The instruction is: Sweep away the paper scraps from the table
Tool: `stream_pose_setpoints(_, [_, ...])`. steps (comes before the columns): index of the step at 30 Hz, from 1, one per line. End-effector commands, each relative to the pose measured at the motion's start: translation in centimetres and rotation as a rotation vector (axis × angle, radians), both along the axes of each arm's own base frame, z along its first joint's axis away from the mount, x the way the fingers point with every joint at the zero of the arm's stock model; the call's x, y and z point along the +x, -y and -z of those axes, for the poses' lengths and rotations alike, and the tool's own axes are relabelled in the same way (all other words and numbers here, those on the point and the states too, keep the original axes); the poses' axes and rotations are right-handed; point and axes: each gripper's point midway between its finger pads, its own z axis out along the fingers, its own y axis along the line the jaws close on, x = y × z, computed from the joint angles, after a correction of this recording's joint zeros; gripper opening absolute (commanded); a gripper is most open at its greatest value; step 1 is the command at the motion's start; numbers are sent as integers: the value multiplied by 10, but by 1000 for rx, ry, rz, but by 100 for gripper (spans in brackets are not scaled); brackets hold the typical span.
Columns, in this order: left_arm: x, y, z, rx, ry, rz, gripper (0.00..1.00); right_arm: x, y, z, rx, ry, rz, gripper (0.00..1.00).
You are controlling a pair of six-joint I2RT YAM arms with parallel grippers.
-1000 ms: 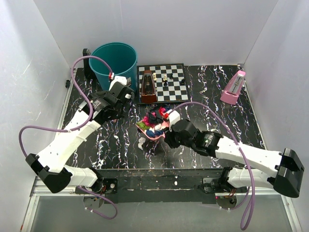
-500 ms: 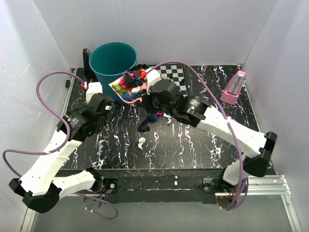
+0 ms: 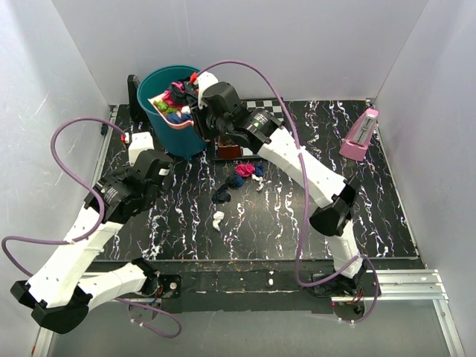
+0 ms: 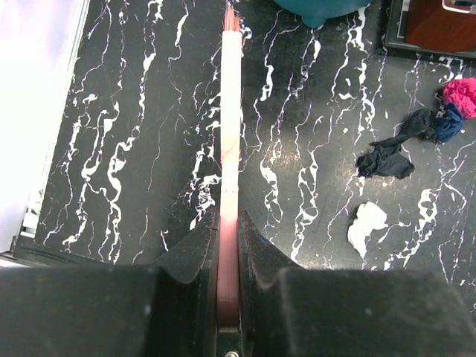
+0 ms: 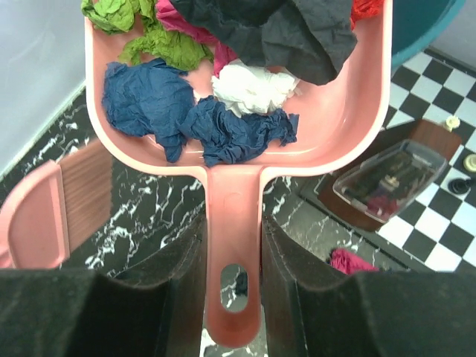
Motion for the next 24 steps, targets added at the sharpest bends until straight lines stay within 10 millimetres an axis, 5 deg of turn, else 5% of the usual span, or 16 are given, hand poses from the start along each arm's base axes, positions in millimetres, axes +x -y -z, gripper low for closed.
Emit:
stream_pose_setpoints(1, [4,-3,1,-4,26,-26,0,13,-9,-38,113,55,-20,1])
stream_pose_setpoints(14, [11,8,8,-17,13,6,0,43,-66,-64,557,-100,-168,1])
stream_pose_setpoints(24, [11,10,13,-20,5,10,0,63,-73,-76,860,-314,-219,1])
